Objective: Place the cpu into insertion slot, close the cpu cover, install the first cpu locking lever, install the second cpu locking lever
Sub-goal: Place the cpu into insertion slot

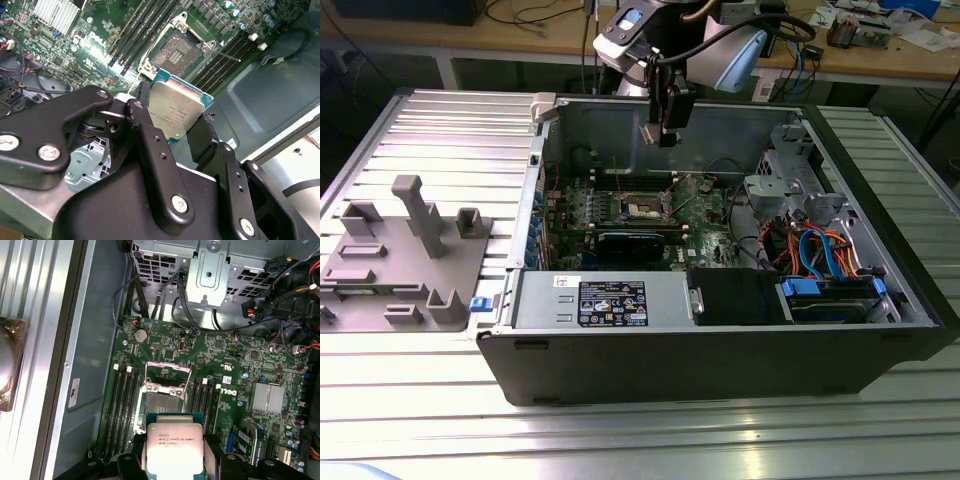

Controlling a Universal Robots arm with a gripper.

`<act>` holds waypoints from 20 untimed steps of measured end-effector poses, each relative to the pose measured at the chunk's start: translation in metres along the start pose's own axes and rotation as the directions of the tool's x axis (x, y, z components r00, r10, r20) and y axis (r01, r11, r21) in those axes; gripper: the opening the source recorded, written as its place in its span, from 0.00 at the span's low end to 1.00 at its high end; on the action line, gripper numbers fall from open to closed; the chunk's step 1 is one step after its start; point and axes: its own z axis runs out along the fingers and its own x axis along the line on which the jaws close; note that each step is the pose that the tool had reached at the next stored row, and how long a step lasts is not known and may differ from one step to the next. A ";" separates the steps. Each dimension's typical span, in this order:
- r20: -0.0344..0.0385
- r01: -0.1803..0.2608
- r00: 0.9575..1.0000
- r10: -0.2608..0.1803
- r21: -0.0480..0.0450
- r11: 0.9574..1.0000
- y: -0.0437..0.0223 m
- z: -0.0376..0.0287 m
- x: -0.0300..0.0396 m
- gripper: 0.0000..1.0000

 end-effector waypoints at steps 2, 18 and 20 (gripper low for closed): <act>0.001 -0.005 1.000 0.005 0.000 1.000 0.0001 0.0006 0.0000 0.54; 0.015 -0.194 0.981 0.194 0.000 0.981 0.0034 0.0151 -0.0007 0.54; 0.015 -0.205 0.979 0.205 0.000 0.979 0.0036 0.0165 -0.0007 0.54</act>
